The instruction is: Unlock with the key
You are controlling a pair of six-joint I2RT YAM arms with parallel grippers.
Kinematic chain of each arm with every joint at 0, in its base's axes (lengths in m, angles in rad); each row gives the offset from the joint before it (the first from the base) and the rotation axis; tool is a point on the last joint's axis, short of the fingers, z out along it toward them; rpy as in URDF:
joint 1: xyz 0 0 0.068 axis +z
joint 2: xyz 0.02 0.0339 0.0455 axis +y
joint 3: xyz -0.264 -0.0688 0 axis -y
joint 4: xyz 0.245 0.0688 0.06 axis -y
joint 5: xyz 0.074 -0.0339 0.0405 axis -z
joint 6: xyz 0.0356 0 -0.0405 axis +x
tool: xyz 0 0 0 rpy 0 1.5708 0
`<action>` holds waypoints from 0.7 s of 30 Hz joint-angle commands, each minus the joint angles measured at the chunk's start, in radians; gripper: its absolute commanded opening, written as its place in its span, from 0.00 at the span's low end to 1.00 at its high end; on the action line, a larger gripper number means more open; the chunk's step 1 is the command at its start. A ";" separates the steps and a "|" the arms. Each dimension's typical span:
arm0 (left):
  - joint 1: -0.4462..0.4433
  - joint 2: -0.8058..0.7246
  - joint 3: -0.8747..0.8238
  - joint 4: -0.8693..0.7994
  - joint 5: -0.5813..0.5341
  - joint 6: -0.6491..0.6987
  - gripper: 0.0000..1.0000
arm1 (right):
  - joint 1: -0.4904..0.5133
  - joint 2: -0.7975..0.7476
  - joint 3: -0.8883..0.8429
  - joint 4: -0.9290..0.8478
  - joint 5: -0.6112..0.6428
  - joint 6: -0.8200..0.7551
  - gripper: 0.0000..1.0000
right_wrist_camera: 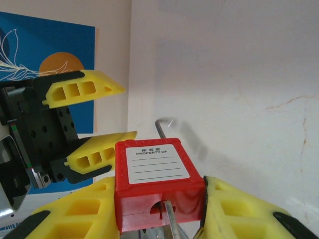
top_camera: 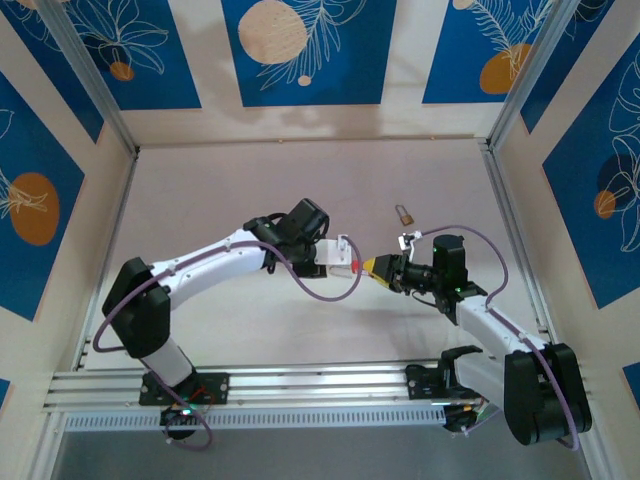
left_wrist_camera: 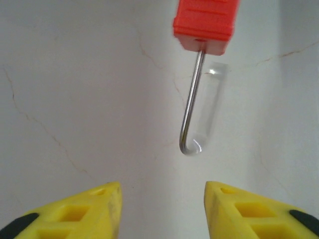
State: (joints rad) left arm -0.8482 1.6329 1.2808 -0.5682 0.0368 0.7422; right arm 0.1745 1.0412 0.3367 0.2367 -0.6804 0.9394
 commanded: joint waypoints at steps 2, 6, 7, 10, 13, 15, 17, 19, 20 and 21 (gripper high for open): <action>0.006 -0.052 -0.028 0.032 -0.076 -0.007 0.52 | -0.003 -0.010 0.012 -0.005 -0.008 -0.013 0.30; 0.005 -0.073 -0.066 0.129 -0.158 -0.035 0.56 | -0.002 -0.008 0.017 -0.002 -0.007 -0.009 0.30; 0.003 -0.078 -0.077 0.152 -0.176 -0.040 0.57 | -0.001 -0.007 0.019 0.000 -0.005 -0.008 0.31; -0.006 -0.108 -0.120 0.249 -0.251 -0.065 0.59 | 0.000 -0.003 0.025 0.006 -0.002 -0.002 0.31; -0.031 -0.146 -0.182 0.354 -0.313 -0.077 0.63 | 0.004 0.003 0.033 0.010 0.002 0.001 0.31; -0.055 -0.180 -0.255 0.460 -0.350 -0.075 0.91 | 0.006 0.009 0.040 0.013 0.004 0.002 0.31; -0.080 -0.212 -0.342 0.601 -0.391 -0.045 1.00 | 0.009 0.018 0.046 0.016 0.004 0.004 0.31; -0.091 -0.236 -0.415 0.744 -0.441 -0.035 1.00 | 0.012 0.022 0.051 0.018 0.005 0.005 0.31; -0.097 -0.244 -0.453 0.835 -0.482 -0.035 1.00 | 0.014 0.022 0.054 0.017 0.008 0.004 0.31; -0.105 -0.251 -0.488 0.937 -0.516 -0.030 1.00 | 0.015 0.024 0.057 0.016 0.010 0.004 0.31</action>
State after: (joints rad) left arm -0.9375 1.4113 0.8616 0.0505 -0.3542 0.6945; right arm 0.1810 1.0618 0.3595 0.2394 -0.6685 0.9436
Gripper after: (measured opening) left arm 0.998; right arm 0.361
